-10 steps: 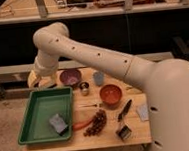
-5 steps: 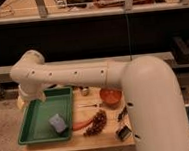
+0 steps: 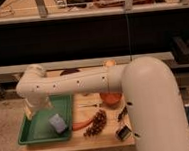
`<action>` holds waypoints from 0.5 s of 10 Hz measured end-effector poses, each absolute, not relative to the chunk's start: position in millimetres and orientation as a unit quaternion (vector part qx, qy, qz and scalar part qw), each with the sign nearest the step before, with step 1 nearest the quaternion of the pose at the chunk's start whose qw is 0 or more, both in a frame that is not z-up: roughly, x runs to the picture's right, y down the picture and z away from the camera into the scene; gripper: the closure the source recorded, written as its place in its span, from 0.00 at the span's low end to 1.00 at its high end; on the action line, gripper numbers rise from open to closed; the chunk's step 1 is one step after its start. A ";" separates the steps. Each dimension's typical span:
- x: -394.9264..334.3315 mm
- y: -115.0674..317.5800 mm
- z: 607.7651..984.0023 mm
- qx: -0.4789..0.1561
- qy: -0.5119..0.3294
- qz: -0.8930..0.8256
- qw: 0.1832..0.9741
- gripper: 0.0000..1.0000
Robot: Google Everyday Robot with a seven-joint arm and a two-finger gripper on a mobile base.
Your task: Place sponge in purple bowl
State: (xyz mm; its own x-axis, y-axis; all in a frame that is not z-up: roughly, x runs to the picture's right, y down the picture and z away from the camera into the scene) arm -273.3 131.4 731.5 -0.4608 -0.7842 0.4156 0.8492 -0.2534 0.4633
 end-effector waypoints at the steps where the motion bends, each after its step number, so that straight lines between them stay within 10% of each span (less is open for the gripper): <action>1: -265.6 138.9 739.9 -0.058 -0.325 -0.790 0.516 0.35; 5: -251.0 164.8 756.6 -0.094 -0.315 -0.807 0.491 0.35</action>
